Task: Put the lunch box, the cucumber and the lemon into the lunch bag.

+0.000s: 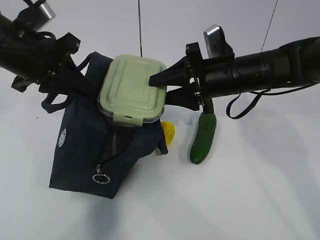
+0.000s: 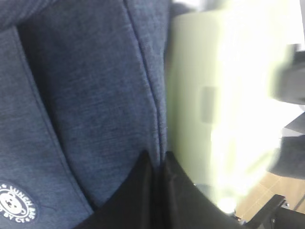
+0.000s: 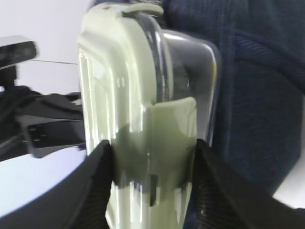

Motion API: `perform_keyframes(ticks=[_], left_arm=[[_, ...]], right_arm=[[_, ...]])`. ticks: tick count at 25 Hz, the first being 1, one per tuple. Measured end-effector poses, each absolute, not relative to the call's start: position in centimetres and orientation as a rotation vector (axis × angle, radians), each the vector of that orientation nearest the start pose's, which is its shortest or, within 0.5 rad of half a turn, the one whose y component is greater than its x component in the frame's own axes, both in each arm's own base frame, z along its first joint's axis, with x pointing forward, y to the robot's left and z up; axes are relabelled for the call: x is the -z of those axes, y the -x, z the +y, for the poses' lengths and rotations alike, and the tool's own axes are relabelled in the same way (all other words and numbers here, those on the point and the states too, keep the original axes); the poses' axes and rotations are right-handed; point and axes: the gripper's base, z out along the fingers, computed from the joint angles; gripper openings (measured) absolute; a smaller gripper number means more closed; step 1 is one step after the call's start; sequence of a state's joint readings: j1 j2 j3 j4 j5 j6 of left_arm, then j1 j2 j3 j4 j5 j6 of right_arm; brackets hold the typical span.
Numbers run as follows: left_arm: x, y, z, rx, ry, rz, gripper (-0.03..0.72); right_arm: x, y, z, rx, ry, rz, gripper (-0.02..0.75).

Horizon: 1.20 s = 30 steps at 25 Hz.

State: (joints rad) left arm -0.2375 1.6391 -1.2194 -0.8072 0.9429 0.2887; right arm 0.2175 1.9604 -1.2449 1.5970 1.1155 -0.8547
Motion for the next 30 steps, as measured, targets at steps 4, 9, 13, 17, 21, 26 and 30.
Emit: perform_keyframes(ticks=[4, 9, 13, 17, 21, 26, 30], left_arm=[[-27.6, -31.3, -13.1, 1.006, -0.178, 2.672, 0.0], [-27.7, -31.3, -13.3, 1.036, -0.165, 2.669, 0.0], [-27.8, -31.1, -13.5, 1.086, -0.152, 2.666, 0.0], [-27.9, -31.1, -13.5, 1.106, -0.149, 2.664, 0.0], [-27.9, -31.1, -13.6, 1.108, -0.149, 2.665, 0.0], [-27.9, -31.0, -13.6, 1.112, -0.151, 2.667, 0.0], [-28.0, -31.0, -13.6, 1.12, -0.148, 2.666, 0.0]], right_arm=[[-21.0, -36.7, 16.5, -1.734, 0.111, 2.301, 0.372], [-20.6, -36.8, 16.4, -1.683, 0.128, 2.329, 0.372], [-19.3, -36.9, 16.4, -1.67, 0.121, 2.368, 0.372], [-18.9, -36.9, 16.8, -1.659, 0.119, 2.384, 0.372], [-18.7, -36.6, 17.9, -1.632, 0.133, 2.397, 0.372], [-18.8, -36.4, 19.1, -1.635, 0.139, 2.367, 0.372], [-19.1, -36.4, 20.0, -1.643, 0.135, 2.32, 0.372]])
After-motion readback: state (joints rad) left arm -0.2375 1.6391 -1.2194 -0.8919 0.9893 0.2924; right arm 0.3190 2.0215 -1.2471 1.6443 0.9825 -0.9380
